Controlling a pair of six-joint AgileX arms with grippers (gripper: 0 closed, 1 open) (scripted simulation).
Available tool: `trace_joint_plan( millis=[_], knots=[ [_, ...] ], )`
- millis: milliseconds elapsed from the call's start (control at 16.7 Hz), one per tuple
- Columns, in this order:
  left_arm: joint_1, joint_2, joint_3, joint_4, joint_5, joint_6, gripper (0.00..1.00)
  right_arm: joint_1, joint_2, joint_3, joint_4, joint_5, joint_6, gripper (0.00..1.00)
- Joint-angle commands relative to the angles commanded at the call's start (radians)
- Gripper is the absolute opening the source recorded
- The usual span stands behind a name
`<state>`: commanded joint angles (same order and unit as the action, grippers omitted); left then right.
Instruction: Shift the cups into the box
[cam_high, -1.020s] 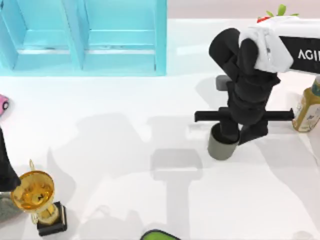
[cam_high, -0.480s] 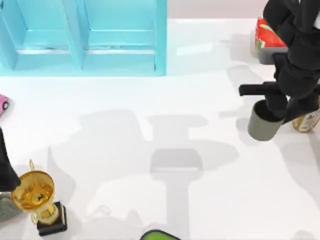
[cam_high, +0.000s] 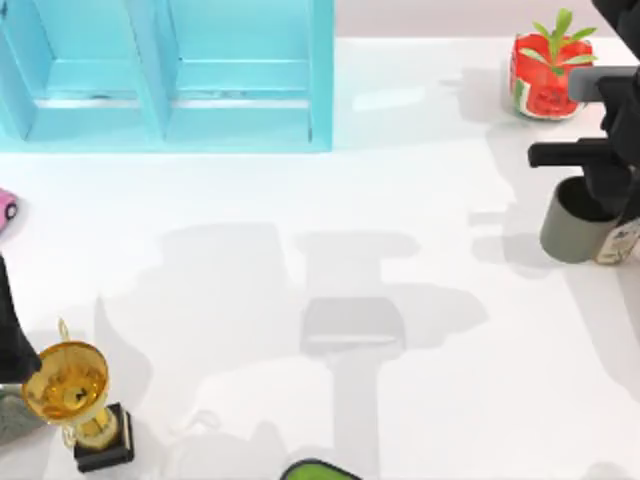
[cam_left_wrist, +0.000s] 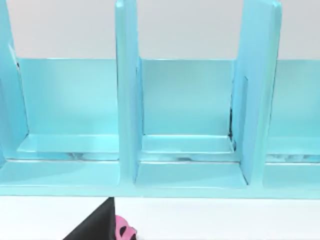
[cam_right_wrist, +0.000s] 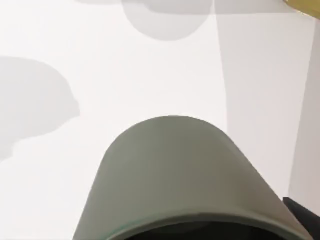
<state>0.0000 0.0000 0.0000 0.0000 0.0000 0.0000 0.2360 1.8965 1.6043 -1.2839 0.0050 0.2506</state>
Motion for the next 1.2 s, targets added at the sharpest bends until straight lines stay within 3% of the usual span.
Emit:
trace_joint_plan(
  millis=[240, 540, 780, 1200],
  knots=[
    [0.000, 0.000, 0.000, 0.000, 0.000, 0.000, 1.00, -0.113, -0.009, 0.026, -0.096, -0.001, -0.108, 0.00],
    [0.000, 0.000, 0.000, 0.000, 0.000, 0.000, 1.00, -0.463, -0.023, 0.069, -0.209, 0.008, -0.450, 0.00],
    [0.000, 0.000, 0.000, 0.000, 0.000, 0.000, 1.00, -0.686, -0.035, 0.104, -0.154, 0.024, -0.680, 0.00],
    [0.000, 0.000, 0.000, 0.000, 0.000, 0.000, 1.00, -0.743, -0.037, 0.117, -0.104, 0.032, -0.745, 0.00]
  ],
)
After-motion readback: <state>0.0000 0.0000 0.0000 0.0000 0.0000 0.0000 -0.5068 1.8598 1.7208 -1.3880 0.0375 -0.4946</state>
